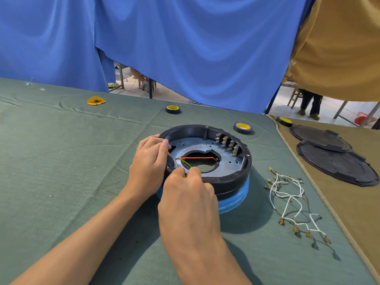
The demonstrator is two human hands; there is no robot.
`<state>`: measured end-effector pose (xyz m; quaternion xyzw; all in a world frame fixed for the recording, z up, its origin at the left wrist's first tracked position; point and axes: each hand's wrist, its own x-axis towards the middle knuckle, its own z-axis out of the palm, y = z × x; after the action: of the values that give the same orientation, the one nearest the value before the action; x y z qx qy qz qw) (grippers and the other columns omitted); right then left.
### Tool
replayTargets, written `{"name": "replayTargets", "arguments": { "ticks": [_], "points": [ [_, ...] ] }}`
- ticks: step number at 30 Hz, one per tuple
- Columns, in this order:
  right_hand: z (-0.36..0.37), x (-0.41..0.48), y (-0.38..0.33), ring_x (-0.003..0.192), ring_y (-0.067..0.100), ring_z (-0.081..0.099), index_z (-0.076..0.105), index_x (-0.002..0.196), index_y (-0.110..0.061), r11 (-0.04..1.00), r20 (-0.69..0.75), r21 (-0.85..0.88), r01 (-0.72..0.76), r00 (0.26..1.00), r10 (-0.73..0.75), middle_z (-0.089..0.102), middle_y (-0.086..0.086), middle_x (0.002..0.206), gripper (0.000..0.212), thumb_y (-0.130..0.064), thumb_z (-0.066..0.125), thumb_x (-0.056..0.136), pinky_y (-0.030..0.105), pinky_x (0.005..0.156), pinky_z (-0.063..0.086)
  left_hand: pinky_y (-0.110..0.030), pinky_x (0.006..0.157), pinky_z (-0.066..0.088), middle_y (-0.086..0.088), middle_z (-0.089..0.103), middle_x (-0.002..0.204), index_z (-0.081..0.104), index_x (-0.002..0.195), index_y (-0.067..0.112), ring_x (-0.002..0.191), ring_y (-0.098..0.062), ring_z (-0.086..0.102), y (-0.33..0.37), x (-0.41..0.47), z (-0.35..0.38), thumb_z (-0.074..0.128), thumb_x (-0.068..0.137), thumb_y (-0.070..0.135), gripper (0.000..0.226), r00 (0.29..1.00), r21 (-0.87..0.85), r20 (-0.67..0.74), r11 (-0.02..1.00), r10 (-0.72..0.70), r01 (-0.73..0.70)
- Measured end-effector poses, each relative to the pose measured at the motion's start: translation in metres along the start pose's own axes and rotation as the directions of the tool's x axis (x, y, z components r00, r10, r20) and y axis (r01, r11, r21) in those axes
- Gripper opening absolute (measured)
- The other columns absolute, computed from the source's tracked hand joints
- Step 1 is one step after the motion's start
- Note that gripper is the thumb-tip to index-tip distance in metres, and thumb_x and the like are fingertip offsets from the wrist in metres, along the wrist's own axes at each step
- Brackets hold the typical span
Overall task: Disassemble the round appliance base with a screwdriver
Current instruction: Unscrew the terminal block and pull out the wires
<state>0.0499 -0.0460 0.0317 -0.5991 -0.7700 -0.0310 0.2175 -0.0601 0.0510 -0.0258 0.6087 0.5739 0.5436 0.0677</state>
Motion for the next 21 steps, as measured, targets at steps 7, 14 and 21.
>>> {"name": "replayTargets", "arguments": {
  "ticks": [7, 14, 21],
  "points": [
    [0.000, 0.011, 0.026, 0.093, 0.026, 0.055, 0.053, 0.095, -0.017, 0.975, -0.082, 0.170, 0.145, 0.988, -0.132, 0.050, 0.005, 0.094, 0.017, -0.022, 0.037, 0.097, 0.027, 0.068, 0.024, -0.009, 0.095, 0.026, 0.009, 0.062, 0.095, 0.064, 0.066, 0.017, 0.121, -0.013, 0.045, 0.001, -0.003, -0.001, 0.041, 0.103, 0.015, 0.044, 1.000, -0.002, 0.012, 1.000, -0.019, 0.019],
    [-0.003, 0.009, 0.037, 0.075, 0.022, 0.039, 0.038, 0.075, -0.020, 0.960, -0.084, 0.222, 0.170, 0.984, -0.155, 0.043, 0.002, 0.079, 0.019, -0.022, 0.044, 0.093, 0.024, 0.064, 0.019, -0.004, 0.093, 0.024, 0.008, 0.063, 0.096, 0.063, 0.067, 0.019, 0.121, -0.012, 0.044, 0.003, -0.002, -0.001, 0.041, 0.103, 0.015, 0.042, 1.000, -0.005, 0.011, 1.000, -0.017, 0.017],
    [-0.006, 0.014, 0.041, 0.072, 0.023, 0.039, 0.033, 0.069, -0.019, 0.956, -0.076, 0.205, 0.207, 0.978, -0.196, 0.042, 0.002, 0.074, 0.027, -0.022, 0.045, 0.093, 0.025, 0.061, 0.016, -0.003, 0.091, 0.024, 0.015, 0.061, 0.094, 0.062, 0.066, 0.022, 0.123, -0.011, 0.044, 0.003, -0.003, -0.001, 0.039, 0.101, 0.025, 0.042, 0.999, -0.019, 0.015, 0.999, -0.037, 0.037]
  ]
}}
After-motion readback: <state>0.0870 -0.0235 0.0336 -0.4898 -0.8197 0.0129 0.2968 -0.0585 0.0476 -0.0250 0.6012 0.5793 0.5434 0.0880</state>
